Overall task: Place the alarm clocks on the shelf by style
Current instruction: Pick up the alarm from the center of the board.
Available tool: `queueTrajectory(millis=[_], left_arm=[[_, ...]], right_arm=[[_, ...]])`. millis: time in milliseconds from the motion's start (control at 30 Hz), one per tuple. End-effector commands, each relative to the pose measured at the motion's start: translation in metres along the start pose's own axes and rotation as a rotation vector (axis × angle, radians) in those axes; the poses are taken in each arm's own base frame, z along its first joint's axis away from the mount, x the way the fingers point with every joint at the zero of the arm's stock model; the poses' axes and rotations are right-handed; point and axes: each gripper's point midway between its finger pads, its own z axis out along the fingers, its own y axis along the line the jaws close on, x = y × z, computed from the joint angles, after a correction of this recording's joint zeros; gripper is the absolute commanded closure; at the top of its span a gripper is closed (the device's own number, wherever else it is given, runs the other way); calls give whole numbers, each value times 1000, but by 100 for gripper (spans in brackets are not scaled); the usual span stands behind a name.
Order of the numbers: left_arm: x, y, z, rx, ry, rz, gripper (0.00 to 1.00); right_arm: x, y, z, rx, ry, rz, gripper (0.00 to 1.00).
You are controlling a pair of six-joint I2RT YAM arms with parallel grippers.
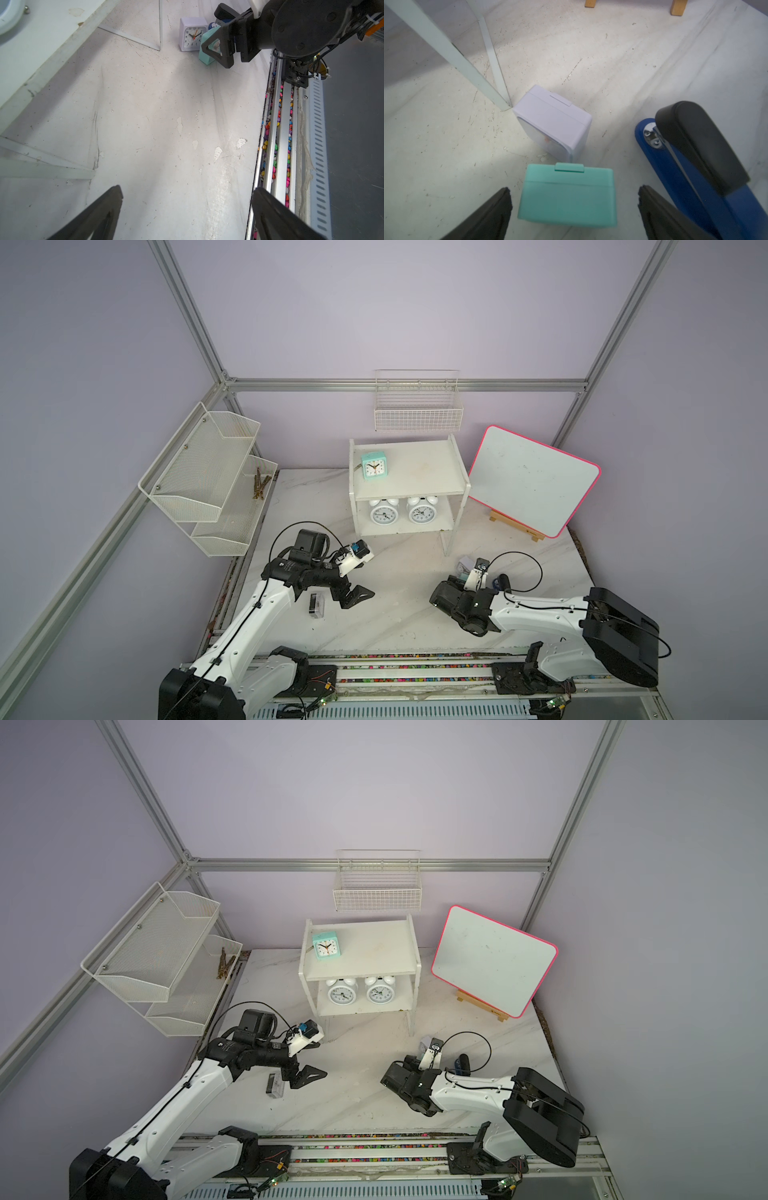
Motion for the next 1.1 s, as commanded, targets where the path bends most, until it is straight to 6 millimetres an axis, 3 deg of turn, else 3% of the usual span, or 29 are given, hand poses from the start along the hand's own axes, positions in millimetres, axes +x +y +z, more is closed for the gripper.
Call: queueTrajectory(millis=[0, 133, 333, 600, 767, 1067], left_arm=[[2, -4, 1, 4, -7, 23, 0], [2, -4, 0, 0, -8, 26, 0], [3, -3, 1, -2, -5, 25, 0], [3, -2, 1, -4, -3, 24, 0], [4, -1, 3, -2, 1, 24, 0], [3, 1, 3, -9, 0, 20, 0]], right_arm=[[-1, 5, 5, 0, -12, 7, 5], [0, 4, 8, 18, -23, -7, 12], [-2, 5, 7, 6, -30, -19, 32], [-24, 24, -11, -97, -36, -55, 50], [-64, 47, -44, -195, -54, -124, 55], [-164, 100, -135, -457, -132, -194, 64]])
